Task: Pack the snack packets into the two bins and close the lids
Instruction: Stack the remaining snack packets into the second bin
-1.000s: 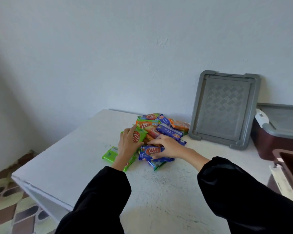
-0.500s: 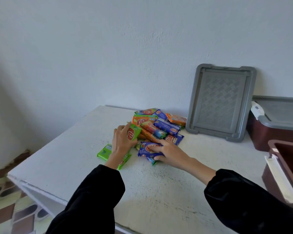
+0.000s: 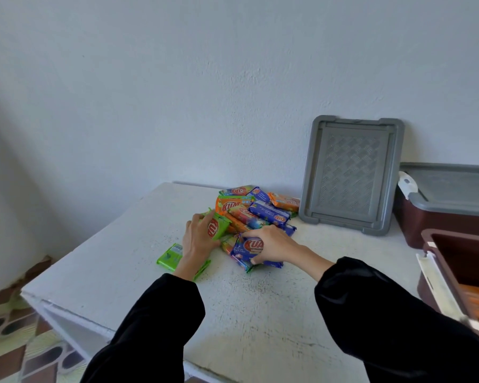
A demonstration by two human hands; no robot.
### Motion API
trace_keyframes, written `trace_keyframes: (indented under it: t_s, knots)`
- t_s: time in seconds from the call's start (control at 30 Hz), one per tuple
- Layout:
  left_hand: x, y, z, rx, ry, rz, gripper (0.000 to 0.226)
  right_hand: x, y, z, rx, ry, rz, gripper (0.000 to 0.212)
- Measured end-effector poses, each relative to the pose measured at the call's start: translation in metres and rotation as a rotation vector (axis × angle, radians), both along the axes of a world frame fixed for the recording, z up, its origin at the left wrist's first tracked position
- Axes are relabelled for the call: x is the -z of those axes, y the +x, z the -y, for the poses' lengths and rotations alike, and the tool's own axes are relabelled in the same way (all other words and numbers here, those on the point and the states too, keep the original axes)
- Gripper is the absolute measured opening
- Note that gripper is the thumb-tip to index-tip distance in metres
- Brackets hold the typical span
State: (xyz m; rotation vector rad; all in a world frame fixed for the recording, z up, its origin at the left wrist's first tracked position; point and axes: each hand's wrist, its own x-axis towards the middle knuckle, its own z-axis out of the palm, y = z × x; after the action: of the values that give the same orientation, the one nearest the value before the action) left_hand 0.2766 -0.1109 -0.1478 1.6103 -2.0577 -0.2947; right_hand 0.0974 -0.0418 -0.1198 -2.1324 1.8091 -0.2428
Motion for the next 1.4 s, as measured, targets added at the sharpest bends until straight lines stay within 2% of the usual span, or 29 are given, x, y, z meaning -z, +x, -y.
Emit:
trace_keyframes:
  t_s: [0.13,0.43,0.6,0.83,1.07,1.3,1.4]
  knots:
    - [-0.024,-0.01,-0.005,0.103,-0.046,-0.067,0.082,-0.039,-0.031,-0.008,0.005,0.012,0.0,0.07]
    - [-0.11,-0.102,-0.051,0.546,-0.163,0.021,0.078,-0.131,-0.153,-0.088,0.157,-0.038,-0.004,0.071]
    - [-0.137,-0.185,-0.104,0.836,-0.111,0.043,0.077,-0.147,-0.227,-0.166,0.273,-0.074,-0.015,0.069]
    - [-0.132,-0.299,-0.189,1.147,-0.043,0.138,0.071,-0.124,-0.311,-0.26,0.361,0.067,-0.063,0.072]
    - [-0.088,-0.361,-0.225,1.159,0.098,0.344,0.074,-0.07,-0.348,-0.297,0.436,0.09,-0.075,0.071]
    - [-0.061,-0.37,-0.222,1.092,0.129,0.559,0.078,-0.031,-0.352,-0.295,0.388,0.034,-0.076,0.067]
    - [-0.059,-0.37,-0.225,1.064,0.072,0.636,0.077,-0.028,-0.353,-0.292,0.366,0.035,-0.117,0.068]
